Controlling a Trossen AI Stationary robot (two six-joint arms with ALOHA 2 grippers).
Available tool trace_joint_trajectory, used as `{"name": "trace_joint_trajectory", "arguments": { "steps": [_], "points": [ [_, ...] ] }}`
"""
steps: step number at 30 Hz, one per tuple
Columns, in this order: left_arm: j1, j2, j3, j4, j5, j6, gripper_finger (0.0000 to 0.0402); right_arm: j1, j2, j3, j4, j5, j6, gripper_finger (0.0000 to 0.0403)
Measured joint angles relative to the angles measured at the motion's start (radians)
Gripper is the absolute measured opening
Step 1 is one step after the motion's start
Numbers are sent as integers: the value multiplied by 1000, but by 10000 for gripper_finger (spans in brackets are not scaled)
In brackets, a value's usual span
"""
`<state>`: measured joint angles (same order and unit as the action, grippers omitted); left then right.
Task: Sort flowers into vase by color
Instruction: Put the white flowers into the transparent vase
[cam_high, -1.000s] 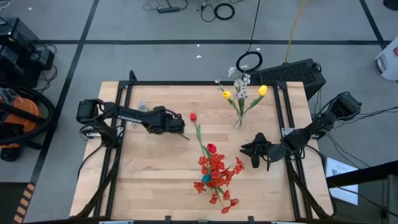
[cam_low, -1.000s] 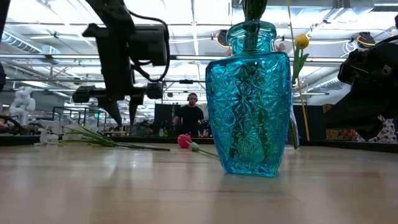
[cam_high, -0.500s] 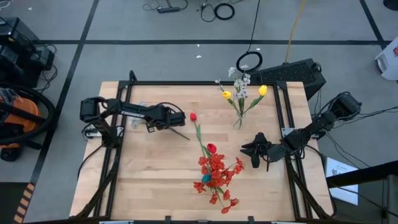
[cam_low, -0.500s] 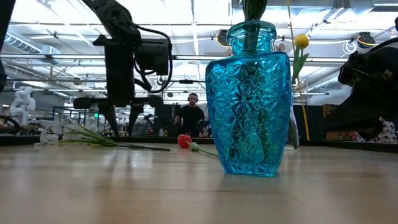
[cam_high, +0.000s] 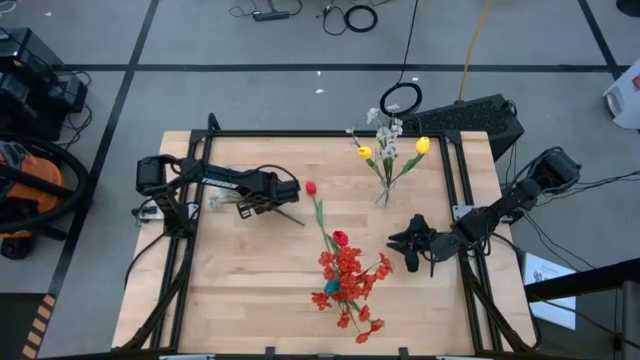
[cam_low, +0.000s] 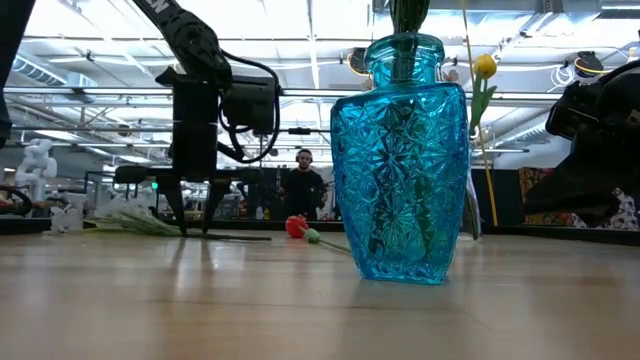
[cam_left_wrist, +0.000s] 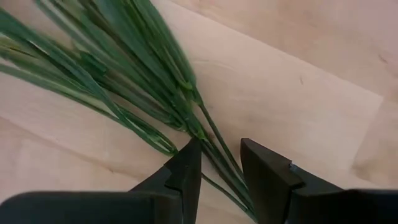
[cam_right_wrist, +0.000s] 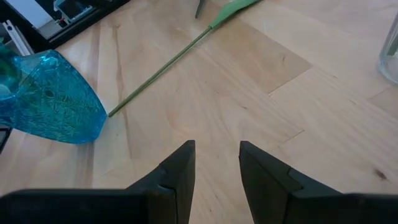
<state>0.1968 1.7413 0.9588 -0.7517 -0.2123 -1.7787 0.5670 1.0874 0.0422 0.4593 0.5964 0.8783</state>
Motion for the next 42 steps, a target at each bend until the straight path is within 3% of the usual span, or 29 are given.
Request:
{"name": "trace_joint_trajectory", "arguments": {
  "steps": [3,5,15,20,23,27,37,42],
  "points": [
    [13,14,3,1,2,11,121,0,0,0,0,0,0,116],
    [24,18,3,10,3,96,121,0,0,0,-1,0,0,116],
    [37,22,7,60,-7,758,114,0,0,0,-1,1,-3,116],
    [22,22,8,68,10,1139,73,0,0,0,-1,1,0,116],
    [-10,24,9,51,0,1279,42,0,0,0,-1,1,2,116],
    [-29,24,9,40,-2,1337,7,0,0,0,-1,6,20,116],
    [-44,11,3,81,-31,1288,2,0,0,0,-1,7,27,116],
    [-68,-58,-15,288,-72,1375,1,0,0,0,-1,7,45,116]
  ]
}}
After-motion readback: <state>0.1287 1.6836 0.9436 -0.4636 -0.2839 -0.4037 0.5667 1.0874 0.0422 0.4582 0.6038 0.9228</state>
